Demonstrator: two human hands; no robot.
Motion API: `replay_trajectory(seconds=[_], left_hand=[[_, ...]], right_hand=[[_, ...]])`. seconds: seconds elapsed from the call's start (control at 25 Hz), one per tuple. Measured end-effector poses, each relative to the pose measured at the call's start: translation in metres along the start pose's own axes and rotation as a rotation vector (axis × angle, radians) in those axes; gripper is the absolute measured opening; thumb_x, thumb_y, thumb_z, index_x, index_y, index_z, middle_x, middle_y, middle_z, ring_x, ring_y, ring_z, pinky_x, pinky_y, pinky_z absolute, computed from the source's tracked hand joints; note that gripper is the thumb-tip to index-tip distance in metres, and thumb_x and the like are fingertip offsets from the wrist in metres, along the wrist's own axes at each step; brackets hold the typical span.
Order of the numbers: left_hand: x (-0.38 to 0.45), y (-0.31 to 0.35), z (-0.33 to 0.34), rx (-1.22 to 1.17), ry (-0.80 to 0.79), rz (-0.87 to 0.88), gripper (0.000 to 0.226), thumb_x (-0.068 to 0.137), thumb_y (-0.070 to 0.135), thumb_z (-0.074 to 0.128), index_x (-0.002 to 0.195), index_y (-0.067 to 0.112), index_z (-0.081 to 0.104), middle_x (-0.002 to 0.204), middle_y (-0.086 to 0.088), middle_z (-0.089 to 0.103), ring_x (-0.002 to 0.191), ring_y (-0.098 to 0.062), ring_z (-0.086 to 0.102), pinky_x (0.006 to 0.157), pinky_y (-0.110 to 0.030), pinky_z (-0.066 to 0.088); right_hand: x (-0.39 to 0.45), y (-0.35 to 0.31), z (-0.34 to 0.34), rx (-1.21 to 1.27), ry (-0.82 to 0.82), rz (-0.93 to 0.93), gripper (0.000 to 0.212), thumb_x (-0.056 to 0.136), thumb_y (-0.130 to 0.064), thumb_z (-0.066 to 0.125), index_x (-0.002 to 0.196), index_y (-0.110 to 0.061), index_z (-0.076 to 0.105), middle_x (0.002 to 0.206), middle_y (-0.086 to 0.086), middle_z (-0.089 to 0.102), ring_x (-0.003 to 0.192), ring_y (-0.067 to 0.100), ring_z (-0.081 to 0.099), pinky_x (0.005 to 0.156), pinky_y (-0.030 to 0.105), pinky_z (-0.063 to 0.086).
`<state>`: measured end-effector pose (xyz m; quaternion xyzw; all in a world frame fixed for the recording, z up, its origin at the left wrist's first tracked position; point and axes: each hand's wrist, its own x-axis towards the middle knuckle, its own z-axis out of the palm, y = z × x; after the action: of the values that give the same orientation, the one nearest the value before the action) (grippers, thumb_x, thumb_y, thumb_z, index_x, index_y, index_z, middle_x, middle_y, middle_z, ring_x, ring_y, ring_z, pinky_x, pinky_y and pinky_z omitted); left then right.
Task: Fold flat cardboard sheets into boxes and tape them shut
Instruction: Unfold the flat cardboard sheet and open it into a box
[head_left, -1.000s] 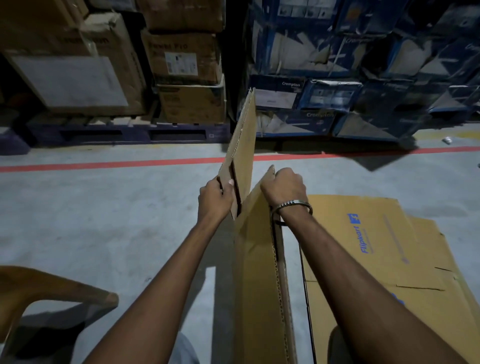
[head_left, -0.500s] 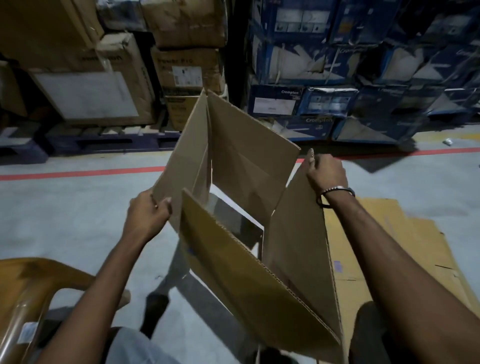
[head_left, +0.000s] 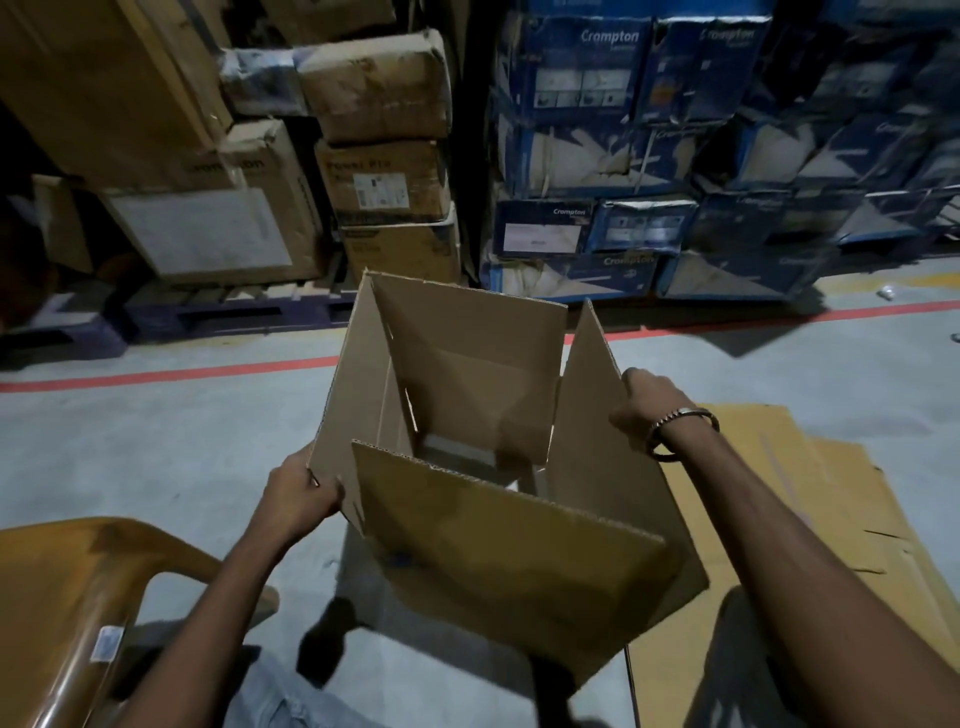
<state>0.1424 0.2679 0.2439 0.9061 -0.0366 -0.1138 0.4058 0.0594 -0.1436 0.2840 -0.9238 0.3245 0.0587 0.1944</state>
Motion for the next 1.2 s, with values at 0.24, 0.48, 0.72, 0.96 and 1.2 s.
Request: replay_trajectory(seconds=[0.24,0.48,0.72,0.96,1.2], left_hand=[[-0.044,-0.010,-0.006,-0.095,-0.006,-0.130,0.030,0.092,0.008,0.055,0.096,0.033,0.071,0.081,-0.010,0.075,0.084,-0.039,0.073,0.075,-0.059,0.063],[-0.071,-0.013,-0.009,-0.215,0.078,-0.338,0.021,0.090,0.002,0.056,0.088,0.012,0.074,0.073,-0.017,0.075,0.084,-0.041,0.075,0.078,-0.054,0.065],[-0.083,-0.008,-0.008,0.196,0.309,-0.046,0.044,0.094,0.038,0.069,0.135,0.024,0.062,0.124,-0.006,0.072,0.110,-0.034,0.068,0.089,-0.049,0.057],[-0.104,0.032,0.030,0.398,0.482,0.515,0.053,0.083,0.006,0.060,0.135,0.014,0.058,0.139,-0.013,0.054,0.127,-0.033,0.051,0.104,-0.051,0.047],[-0.073,0.015,0.107,0.630,-0.148,0.547,0.064,0.098,0.036,0.057,0.157,0.028,0.033,0.165,-0.005,0.029,0.151,-0.025,0.029,0.123,-0.047,0.030]], right_hand=[[0.002,-0.001,-0.002,0.055,0.154,-0.026,0.041,0.089,-0.016,0.068,0.127,-0.012,0.054,0.116,0.019,0.065,0.102,0.039,0.063,0.079,0.038,0.053],[-0.034,0.020,-0.003,-0.033,-0.048,0.009,0.042,0.091,-0.015,0.068,0.128,-0.009,0.048,0.117,0.019,0.063,0.100,0.036,0.063,0.082,0.048,0.058],[-0.122,0.003,0.014,0.142,0.365,-0.327,0.047,0.087,-0.027,0.071,0.133,-0.020,0.062,0.119,0.008,0.071,0.111,0.031,0.065,0.090,0.045,0.057],[-0.141,-0.036,0.077,-0.269,0.028,-0.510,0.050,0.094,-0.042,0.066,0.141,-0.032,0.051,0.139,-0.004,0.058,0.137,0.021,0.041,0.107,0.047,0.036],[-0.087,-0.047,0.115,-0.275,-0.039,-0.518,0.083,0.095,-0.047,0.064,0.162,-0.026,0.020,0.168,0.003,0.025,0.159,0.024,-0.006,0.125,0.054,-0.001]])
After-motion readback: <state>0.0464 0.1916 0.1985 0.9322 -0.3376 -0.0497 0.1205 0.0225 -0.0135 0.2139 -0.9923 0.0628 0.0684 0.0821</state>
